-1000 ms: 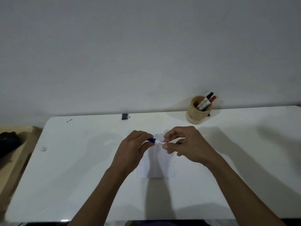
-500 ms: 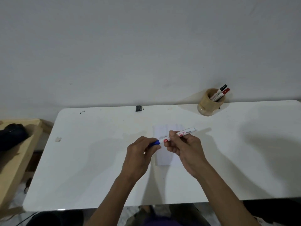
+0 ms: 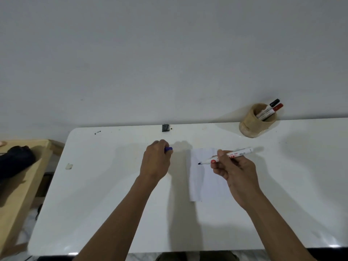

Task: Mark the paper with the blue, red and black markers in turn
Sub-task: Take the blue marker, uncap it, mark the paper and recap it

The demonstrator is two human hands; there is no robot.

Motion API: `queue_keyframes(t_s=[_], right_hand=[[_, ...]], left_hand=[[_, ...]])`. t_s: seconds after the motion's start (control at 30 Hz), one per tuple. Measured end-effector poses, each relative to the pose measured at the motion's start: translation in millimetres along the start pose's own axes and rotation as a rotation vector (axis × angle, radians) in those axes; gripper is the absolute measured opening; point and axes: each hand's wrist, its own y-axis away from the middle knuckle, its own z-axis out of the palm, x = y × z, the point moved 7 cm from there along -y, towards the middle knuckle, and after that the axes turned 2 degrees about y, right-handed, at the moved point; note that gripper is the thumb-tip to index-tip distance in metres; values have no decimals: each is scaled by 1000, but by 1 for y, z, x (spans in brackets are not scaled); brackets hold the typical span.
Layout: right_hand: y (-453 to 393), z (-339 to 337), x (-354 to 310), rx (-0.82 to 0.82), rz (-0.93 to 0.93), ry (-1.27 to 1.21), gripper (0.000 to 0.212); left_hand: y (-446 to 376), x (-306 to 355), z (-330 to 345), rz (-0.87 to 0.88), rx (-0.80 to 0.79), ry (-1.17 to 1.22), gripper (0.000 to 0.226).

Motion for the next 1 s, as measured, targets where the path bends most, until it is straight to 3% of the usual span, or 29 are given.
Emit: queue_keyframes(t_s=[0.3,0.6,0.67,0.73,0.83,1.0], right_hand=[[-14,-6,23,-2,40,40,10],[-23,-10,32,-6,55,77,10],[-24,-10,30,9,33,79,12],[-28,-10,25,28,-5,89,18],[-37,-6,18,14,-94,117,20],[-59,10,22,-116,-172,269,10]], left_hand=[[-48,-14,31,-51,-172,-237,14],[-48,-17,34,-102,-193,-225,22],[-40,-18,27,-132,-155,-214,41],[-21,-16,12,-160,9,-189,52],[19,-1,12,-24,170,-128,46],[58,5,67,221,-14,-214,46]])
